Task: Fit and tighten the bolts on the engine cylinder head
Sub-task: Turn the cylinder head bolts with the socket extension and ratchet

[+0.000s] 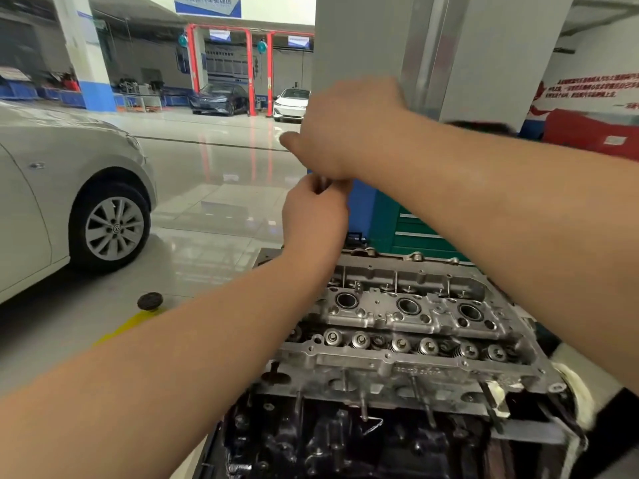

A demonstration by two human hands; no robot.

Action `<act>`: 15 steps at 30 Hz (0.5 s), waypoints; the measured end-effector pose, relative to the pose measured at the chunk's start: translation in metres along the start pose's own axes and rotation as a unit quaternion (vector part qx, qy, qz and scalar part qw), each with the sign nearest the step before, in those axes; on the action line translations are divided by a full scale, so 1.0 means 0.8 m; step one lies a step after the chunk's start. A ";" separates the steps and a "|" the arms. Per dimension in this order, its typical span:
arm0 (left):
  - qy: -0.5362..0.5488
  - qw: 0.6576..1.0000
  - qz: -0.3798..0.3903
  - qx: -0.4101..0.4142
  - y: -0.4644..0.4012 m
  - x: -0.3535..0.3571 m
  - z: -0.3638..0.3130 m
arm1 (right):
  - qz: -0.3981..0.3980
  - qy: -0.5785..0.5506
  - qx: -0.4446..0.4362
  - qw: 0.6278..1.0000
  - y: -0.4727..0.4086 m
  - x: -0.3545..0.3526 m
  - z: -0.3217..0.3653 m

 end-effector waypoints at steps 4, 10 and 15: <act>-0.030 0.999 0.009 0.004 0.001 0.013 -0.013 | 0.072 0.068 -0.018 0.995 0.005 -0.002 -0.003; 0.040 0.957 0.269 -0.095 -0.012 0.020 0.000 | 0.013 -0.174 -0.068 0.982 0.018 0.001 -0.021; 0.034 0.933 0.339 -0.118 -0.010 0.017 -0.005 | 0.032 -0.361 -0.098 0.927 0.022 0.011 -0.010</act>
Point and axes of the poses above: each hand's wrist, its own y-axis away from the middle knuckle, its own x-axis out of the palm, z = x × y, the point moved 7 cm from there along -y, towards the middle knuckle, and after that the axes turned 8 degrees about -z, right-handed, at the moved point
